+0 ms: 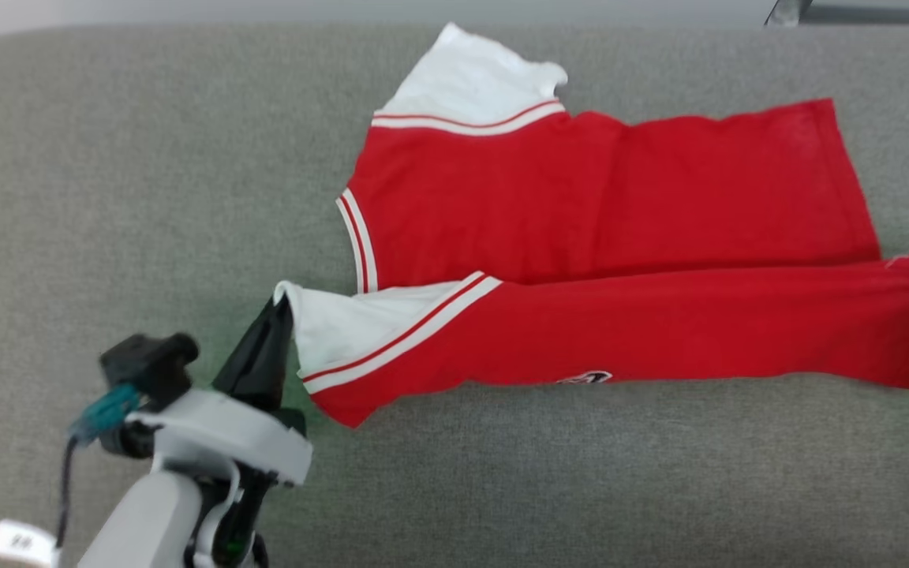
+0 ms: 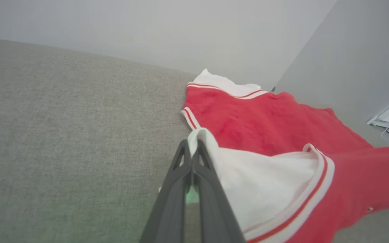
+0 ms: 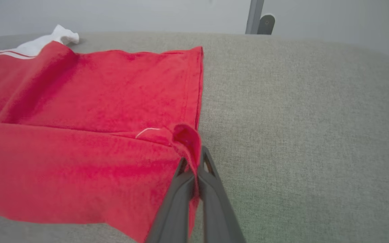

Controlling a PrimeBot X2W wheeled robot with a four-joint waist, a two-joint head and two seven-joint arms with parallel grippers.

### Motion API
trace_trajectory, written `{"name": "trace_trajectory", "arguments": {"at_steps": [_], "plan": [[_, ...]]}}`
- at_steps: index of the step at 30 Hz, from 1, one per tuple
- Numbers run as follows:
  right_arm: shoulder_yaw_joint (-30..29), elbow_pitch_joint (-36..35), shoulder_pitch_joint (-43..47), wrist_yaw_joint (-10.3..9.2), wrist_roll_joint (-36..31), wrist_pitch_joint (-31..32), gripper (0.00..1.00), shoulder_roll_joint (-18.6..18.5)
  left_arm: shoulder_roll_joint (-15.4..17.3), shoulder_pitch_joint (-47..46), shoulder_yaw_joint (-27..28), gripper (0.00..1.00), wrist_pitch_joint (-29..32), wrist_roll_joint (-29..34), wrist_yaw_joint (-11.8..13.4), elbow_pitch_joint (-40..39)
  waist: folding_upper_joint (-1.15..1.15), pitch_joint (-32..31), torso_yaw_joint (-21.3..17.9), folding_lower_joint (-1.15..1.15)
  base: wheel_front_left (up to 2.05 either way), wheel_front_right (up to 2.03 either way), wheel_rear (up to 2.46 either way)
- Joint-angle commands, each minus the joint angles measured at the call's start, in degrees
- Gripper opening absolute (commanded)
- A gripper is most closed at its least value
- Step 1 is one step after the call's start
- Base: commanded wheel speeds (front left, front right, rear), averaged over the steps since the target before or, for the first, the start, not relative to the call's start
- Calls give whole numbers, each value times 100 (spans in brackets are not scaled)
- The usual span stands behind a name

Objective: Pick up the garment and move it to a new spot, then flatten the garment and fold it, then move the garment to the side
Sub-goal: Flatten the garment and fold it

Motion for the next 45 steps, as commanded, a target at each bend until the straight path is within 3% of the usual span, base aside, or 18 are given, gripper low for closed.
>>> {"name": "trace_trajectory", "arguments": {"at_steps": [1, 9, 18, 19, 20, 21, 22, 26, 33, 39, 45], "plan": [[32, 145, -189, -14, -158, 2, 0, 73, -28, -217, -68, 0, -57, 136, -34, 287, 0, 284, 16, 0, 0, 0, 0], [327, 518, -575, -13, -457, -55, 0, 261, -239, -833, -339, 0, -376, 476, -190, 1241, 0, 639, 114, 0, 0, 0, 0], [478, 834, -581, -13, -518, -223, 0, 317, -299, -1069, -366, 0, -547, 520, -306, 1686, 0, 618, 192, 0, 0, 0, 0], [491, 844, -574, -13, -506, -267, 11, 337, -291, -1071, -361, 3, -568, 523, -311, 1705, 0, 581, 195, 0, 0, 0, 0], [483, 858, -563, -13, -510, -327, 32, 356, -281, -1078, -352, 42, -582, 532, -318, 1705, 0, 529, 202, 0, 0, 0, 0], [462, 874, -543, -13, -514, -392, 74, 368, -267, -1074, -352, 74, -600, 540, -330, 1691, 0, 474, 211, 0, 0, 0, 0], [428, 889, -511, -13, -515, -448, 100, 382, -248, -1066, -358, 100, -592, 536, -343, 1666, 0, 413, 220, 0, 0, 0, 0], [277, 864, -424, -13, -583, -667, 100, 458, -63, -1055, -428, 100, -406, 612, -381, 1447, 0, 172, 252, 0, 0, 0, 0], [-65, 577, -271, -13, -761, -991, 100, 642, 599, -1122, -392, 100, 399, 672, -266, 613, 0, -185, 228, 0, 0, 0, 0], [-486, 138, -182, -13, -969, -1262, 100, 870, 1233, -1190, -553, 100, 2023, 385, -380, -271, 0, -440, 245, 0, 0, 0, 0], [-705, -297, -153, -12, -1154, -1149, 100, 1110, 1478, -1021, -813, 100, 4157, -616, -332, -735, 0, -469, 151, 0, 0, 0, 0]]}}
